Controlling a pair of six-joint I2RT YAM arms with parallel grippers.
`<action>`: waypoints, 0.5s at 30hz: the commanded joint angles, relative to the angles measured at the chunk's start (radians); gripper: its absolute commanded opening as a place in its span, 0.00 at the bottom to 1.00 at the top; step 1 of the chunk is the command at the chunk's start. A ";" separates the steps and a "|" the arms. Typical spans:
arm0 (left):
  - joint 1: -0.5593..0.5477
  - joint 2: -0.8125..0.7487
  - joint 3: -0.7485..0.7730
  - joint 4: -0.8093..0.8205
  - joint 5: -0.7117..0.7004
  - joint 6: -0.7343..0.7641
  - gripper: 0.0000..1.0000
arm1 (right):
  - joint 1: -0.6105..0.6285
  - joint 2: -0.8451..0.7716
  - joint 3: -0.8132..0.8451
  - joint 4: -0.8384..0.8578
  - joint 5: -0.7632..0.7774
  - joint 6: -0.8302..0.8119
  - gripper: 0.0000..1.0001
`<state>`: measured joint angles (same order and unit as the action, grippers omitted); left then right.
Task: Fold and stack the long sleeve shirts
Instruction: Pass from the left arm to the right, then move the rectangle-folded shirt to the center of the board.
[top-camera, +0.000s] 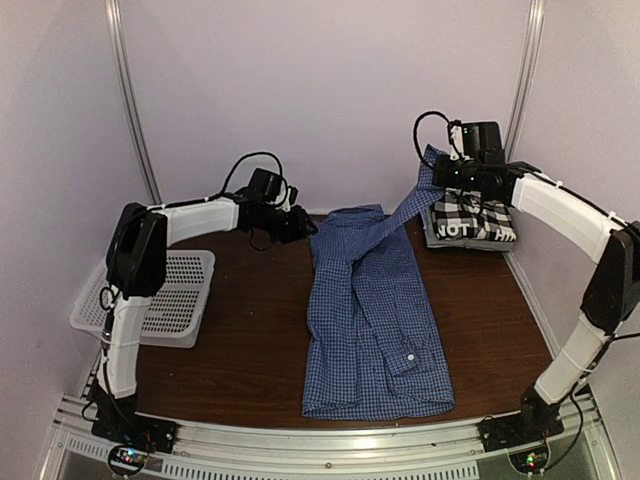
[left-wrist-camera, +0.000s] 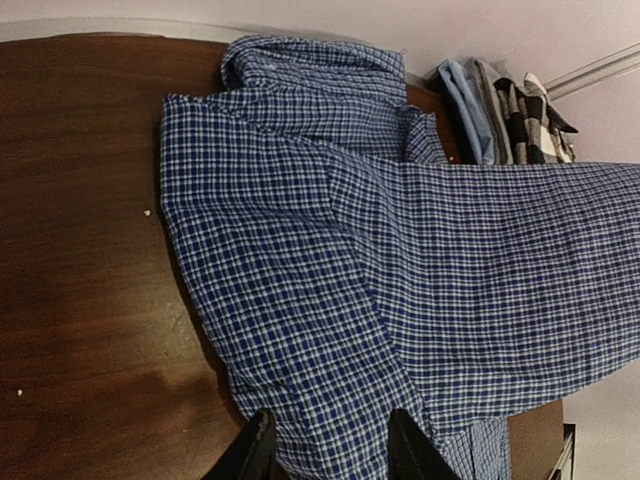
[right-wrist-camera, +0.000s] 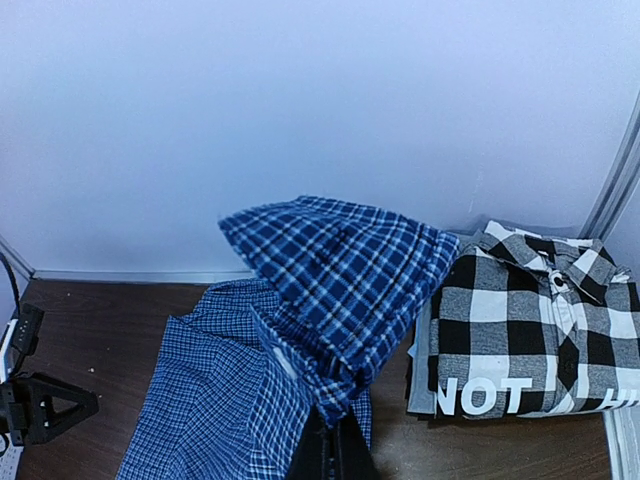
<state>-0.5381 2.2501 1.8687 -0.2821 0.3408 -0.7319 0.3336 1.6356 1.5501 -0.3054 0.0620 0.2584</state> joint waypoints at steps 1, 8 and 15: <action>0.020 0.093 0.106 -0.042 0.034 0.042 0.39 | -0.011 0.024 -0.018 -0.035 0.044 0.004 0.00; 0.032 0.239 0.285 -0.131 -0.019 0.075 0.40 | -0.013 0.049 -0.055 -0.061 0.023 0.017 0.00; 0.036 0.344 0.394 -0.143 -0.069 0.115 0.45 | -0.007 0.047 -0.113 -0.064 -0.027 0.024 0.02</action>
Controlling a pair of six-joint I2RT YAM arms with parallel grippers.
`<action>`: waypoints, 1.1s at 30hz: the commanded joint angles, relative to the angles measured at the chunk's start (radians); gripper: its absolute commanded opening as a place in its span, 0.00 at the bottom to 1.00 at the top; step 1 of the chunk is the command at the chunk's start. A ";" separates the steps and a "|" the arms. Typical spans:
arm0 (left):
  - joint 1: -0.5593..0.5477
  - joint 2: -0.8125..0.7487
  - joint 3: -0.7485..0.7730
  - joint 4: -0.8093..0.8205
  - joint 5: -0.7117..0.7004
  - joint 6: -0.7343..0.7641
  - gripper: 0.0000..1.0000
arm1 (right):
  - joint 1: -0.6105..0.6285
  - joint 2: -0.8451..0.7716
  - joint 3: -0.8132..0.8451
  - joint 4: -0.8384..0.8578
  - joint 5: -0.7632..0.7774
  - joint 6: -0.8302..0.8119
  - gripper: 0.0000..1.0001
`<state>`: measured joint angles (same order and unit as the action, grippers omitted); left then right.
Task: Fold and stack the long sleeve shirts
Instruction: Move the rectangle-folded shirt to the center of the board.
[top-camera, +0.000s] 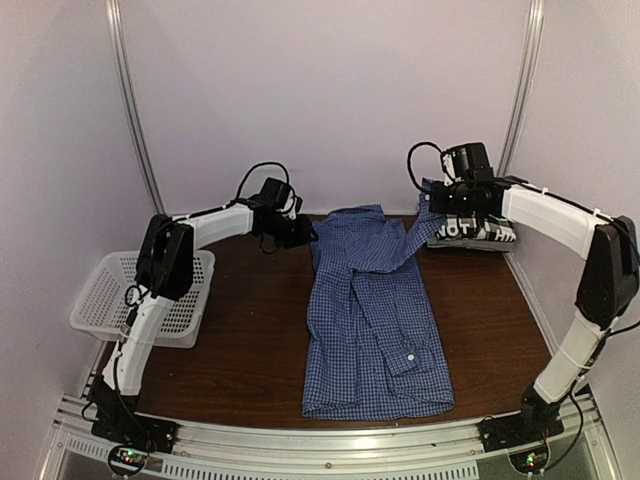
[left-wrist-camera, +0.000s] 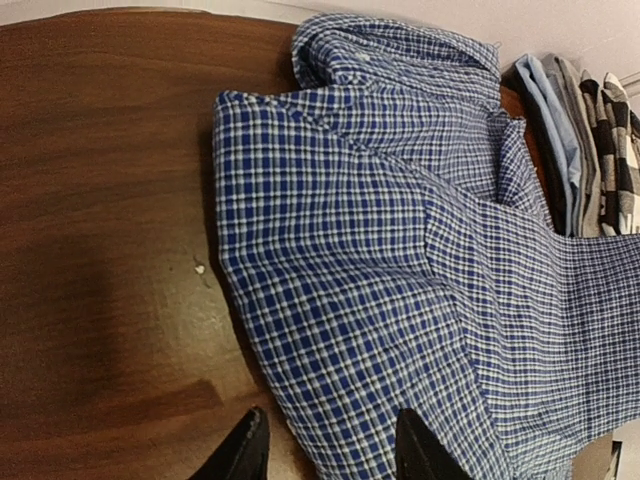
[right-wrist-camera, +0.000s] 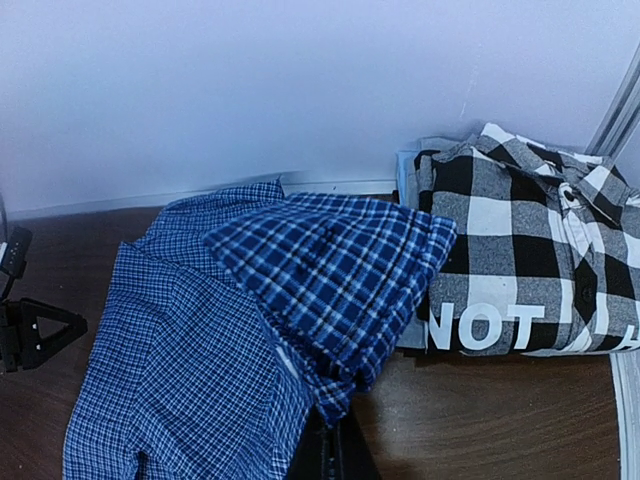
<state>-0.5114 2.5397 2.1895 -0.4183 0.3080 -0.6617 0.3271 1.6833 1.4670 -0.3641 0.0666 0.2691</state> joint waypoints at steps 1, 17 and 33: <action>0.010 0.071 0.091 -0.011 -0.043 0.047 0.45 | 0.004 0.003 -0.038 -0.008 -0.039 0.015 0.03; 0.010 0.186 0.187 0.094 -0.077 0.074 0.30 | 0.172 0.191 0.000 -0.005 0.002 -0.011 0.04; 0.088 0.300 0.332 0.345 0.028 0.020 0.00 | 0.230 0.639 0.384 -0.097 0.047 -0.037 0.03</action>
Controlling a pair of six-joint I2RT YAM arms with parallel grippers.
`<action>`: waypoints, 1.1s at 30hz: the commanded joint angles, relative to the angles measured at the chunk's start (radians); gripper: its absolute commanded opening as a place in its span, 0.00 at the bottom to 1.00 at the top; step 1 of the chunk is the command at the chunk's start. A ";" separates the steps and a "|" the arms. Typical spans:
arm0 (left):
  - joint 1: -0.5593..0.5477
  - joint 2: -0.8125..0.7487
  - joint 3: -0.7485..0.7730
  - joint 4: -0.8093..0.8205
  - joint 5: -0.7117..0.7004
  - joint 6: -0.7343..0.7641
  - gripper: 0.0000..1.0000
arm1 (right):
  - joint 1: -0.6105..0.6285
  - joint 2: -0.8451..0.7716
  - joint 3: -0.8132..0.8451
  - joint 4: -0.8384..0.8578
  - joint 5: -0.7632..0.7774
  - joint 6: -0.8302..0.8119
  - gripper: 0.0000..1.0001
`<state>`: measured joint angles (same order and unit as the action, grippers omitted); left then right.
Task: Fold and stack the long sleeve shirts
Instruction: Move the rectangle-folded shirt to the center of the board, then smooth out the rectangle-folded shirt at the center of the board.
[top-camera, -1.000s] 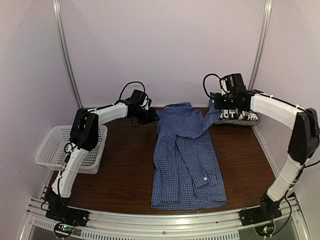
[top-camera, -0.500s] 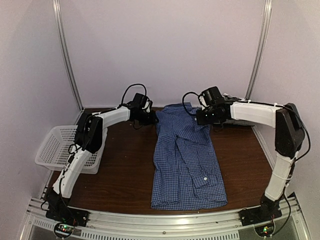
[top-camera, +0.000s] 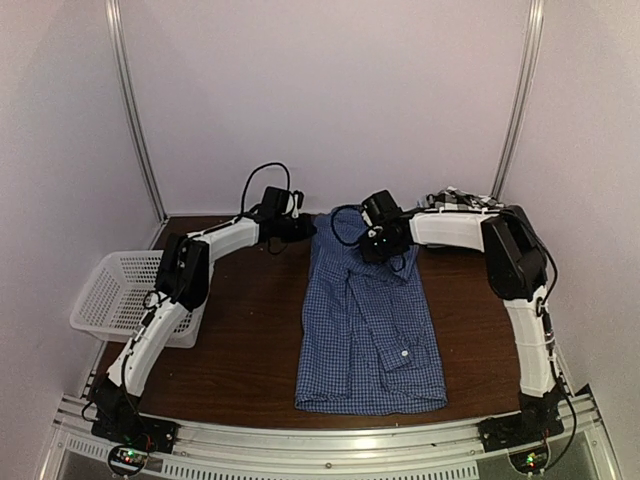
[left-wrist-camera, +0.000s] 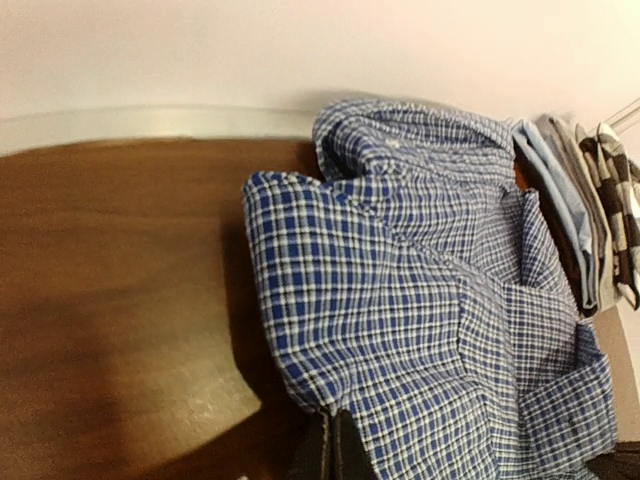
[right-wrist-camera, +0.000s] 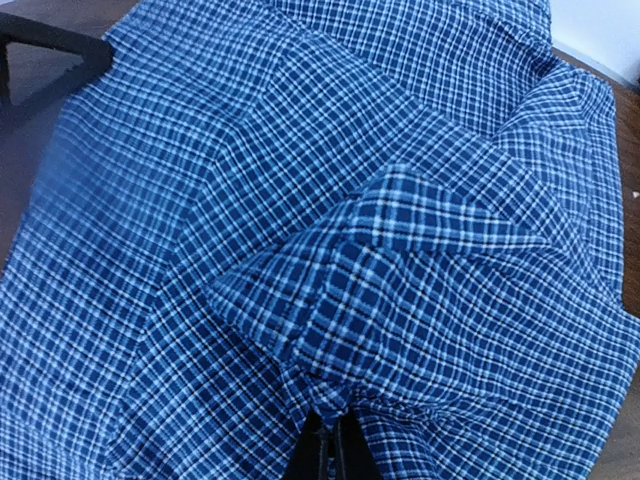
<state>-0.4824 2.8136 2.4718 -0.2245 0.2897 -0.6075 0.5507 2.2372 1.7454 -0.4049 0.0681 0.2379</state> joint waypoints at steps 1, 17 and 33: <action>0.068 0.034 0.058 0.179 0.066 -0.050 0.00 | 0.004 0.118 0.158 -0.076 0.050 -0.006 0.03; 0.076 -0.342 -0.313 0.102 0.156 -0.041 0.35 | -0.037 0.165 0.329 -0.158 0.053 -0.006 0.04; -0.419 -0.994 -1.085 -0.155 -0.195 -0.112 0.40 | -0.091 0.017 0.381 -0.156 -0.035 -0.001 0.05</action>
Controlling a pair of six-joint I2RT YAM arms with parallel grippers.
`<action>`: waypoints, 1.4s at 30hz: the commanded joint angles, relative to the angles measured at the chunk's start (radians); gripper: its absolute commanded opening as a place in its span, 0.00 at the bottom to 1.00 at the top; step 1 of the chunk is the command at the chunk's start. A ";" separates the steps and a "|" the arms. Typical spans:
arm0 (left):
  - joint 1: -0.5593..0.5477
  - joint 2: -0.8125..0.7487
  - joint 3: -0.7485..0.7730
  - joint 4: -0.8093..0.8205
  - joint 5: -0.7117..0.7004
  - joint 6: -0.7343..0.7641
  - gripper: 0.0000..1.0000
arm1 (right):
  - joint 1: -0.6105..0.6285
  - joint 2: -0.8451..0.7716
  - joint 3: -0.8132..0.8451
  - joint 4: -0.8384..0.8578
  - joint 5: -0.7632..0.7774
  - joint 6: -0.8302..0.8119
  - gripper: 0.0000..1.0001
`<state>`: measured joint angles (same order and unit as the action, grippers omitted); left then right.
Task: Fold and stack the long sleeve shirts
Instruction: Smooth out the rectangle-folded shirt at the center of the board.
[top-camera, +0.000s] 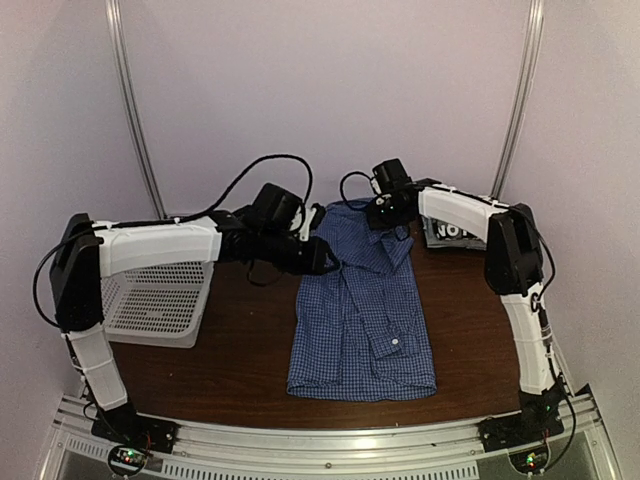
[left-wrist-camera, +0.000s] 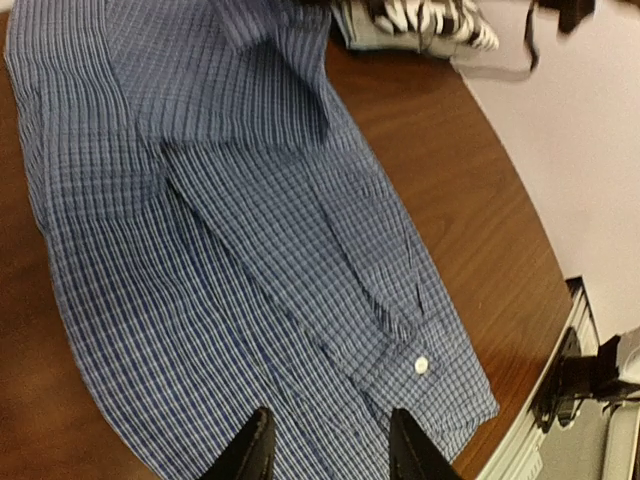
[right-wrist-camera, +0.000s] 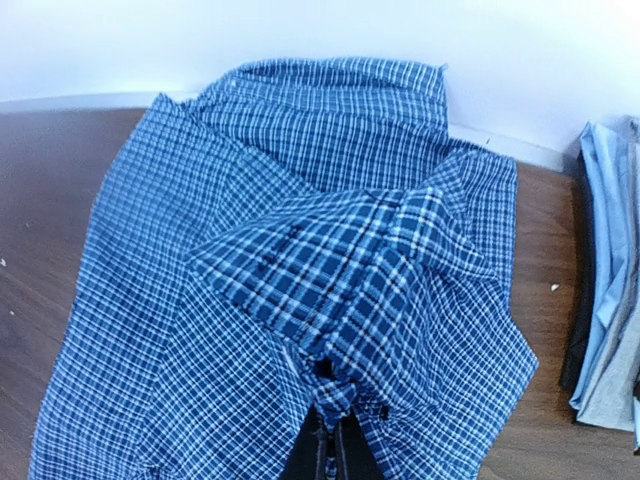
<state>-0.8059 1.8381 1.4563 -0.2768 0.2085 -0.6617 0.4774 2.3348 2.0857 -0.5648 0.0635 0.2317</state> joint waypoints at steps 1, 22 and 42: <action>-0.131 -0.018 -0.068 -0.128 -0.135 -0.069 0.41 | -0.022 -0.090 0.042 0.005 -0.036 0.008 0.05; -0.398 0.162 -0.072 -0.242 -0.256 -0.199 0.41 | -0.036 -0.220 -0.049 0.047 -0.136 0.054 0.06; -0.432 0.213 -0.005 -0.321 -0.261 -0.180 0.24 | -0.036 -0.251 -0.076 0.057 -0.152 0.066 0.05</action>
<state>-1.2335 2.0315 1.4216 -0.5583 -0.0250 -0.8463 0.4416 2.1468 2.0247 -0.5266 -0.0792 0.2882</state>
